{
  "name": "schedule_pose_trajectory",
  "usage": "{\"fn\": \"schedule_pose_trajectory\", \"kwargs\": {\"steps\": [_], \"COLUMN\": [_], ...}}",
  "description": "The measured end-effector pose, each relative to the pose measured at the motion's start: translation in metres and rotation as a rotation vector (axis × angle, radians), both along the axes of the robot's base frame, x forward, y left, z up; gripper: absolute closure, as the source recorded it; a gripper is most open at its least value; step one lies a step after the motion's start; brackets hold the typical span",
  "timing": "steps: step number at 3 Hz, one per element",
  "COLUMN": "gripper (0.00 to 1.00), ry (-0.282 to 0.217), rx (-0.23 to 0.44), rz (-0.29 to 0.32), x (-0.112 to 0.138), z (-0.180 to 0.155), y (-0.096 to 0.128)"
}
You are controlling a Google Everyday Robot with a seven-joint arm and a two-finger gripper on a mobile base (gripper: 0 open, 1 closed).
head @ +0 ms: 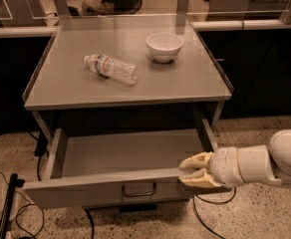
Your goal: Open top drawer
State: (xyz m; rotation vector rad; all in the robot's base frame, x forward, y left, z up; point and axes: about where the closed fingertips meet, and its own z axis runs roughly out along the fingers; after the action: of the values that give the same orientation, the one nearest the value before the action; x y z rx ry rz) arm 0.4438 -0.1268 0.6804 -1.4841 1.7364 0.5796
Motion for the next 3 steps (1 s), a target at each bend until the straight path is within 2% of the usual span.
{"fn": "schedule_pose_trajectory", "kwargs": {"steps": [1,3], "gripper": [0.82,0.36], "ry": [0.0,0.0], "rx": [0.0,0.0], "rz": [0.0,0.0], "x": [0.0,0.0], "z": [0.0001,0.0001], "y": [0.0,0.0001]}}
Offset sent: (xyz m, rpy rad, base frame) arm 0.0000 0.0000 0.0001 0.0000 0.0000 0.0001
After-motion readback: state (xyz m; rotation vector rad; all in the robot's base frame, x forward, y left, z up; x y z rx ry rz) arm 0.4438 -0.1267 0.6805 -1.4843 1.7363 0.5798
